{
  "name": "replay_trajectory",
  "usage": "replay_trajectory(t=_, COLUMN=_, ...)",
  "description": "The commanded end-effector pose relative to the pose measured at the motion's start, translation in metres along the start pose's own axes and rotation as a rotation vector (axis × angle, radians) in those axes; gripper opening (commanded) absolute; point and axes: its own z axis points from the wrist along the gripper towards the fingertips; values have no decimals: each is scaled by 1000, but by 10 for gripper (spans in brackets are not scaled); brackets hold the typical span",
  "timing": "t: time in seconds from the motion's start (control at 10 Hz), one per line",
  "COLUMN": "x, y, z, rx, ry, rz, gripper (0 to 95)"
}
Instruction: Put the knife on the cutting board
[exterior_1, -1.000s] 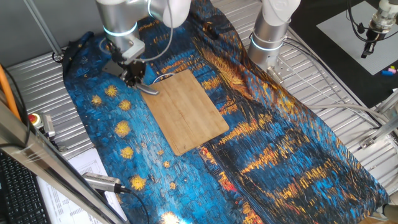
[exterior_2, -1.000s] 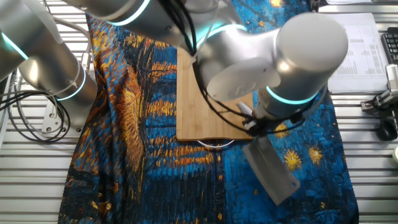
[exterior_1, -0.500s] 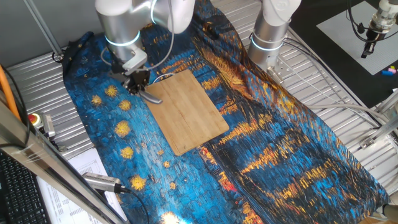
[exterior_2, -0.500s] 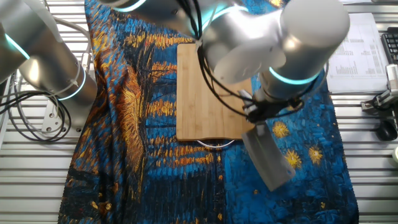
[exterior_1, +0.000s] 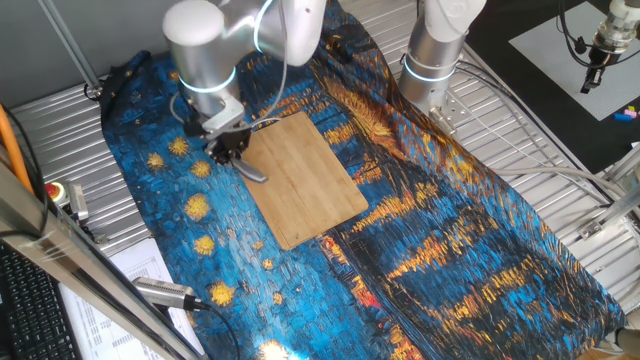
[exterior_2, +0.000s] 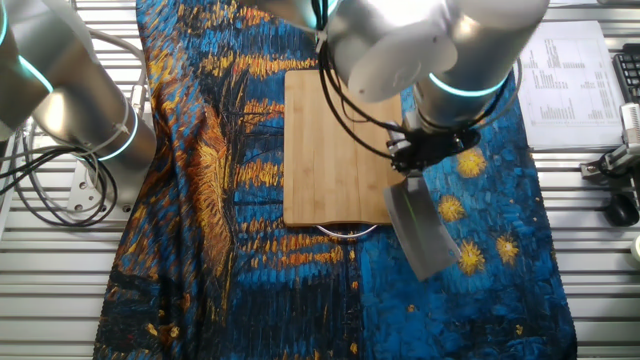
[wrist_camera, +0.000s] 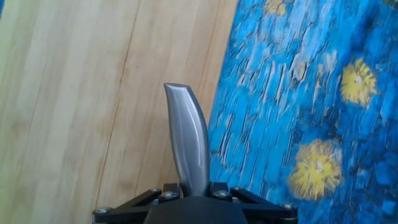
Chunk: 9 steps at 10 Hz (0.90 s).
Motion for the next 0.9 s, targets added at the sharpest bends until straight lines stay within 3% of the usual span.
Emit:
replay_trajectory(t=0.1, x=0, y=1, z=-1, rx=5, ry=28, rz=9, gripper=0)
replay_trajectory(t=0.3, x=0, y=1, z=-1, rx=18, ry=55, rz=2, gripper=0)
replay_trajectory(t=0.9, x=-5, y=0, z=-2, rx=4, ry=10, rz=48, gripper=0)
